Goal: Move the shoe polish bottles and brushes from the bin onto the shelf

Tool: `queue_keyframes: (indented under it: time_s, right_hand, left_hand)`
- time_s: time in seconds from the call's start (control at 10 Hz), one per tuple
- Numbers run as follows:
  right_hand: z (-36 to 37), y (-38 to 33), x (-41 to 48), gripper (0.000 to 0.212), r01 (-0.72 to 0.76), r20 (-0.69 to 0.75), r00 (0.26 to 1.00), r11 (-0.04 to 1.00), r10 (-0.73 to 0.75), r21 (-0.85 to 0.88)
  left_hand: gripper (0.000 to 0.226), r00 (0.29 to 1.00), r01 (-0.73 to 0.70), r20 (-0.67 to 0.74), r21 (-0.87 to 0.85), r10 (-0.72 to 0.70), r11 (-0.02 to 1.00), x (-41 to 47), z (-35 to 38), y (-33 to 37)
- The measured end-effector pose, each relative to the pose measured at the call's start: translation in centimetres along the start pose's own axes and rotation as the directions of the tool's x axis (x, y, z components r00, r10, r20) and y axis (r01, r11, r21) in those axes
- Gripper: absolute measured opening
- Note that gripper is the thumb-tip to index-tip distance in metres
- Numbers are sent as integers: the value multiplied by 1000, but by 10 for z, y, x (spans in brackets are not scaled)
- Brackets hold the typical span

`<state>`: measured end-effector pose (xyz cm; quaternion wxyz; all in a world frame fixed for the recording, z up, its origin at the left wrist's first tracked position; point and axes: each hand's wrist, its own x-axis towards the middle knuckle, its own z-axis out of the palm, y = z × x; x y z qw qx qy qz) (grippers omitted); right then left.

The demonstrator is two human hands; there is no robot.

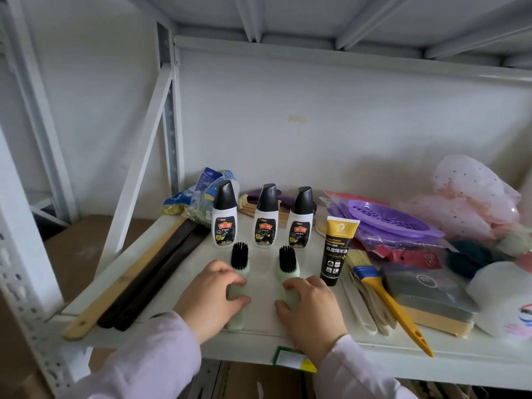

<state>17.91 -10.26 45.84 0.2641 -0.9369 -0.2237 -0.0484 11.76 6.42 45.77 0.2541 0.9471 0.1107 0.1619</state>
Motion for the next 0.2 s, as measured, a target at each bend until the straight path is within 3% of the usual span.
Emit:
queue_keyframes:
  time_s: [0.2]
  right_hand:
    - [3,1,-4,49,-24,-118,993,1000,25,12]
  left_hand:
    - [34,999,24,-29,1,-24,1000,-13,-4,4]
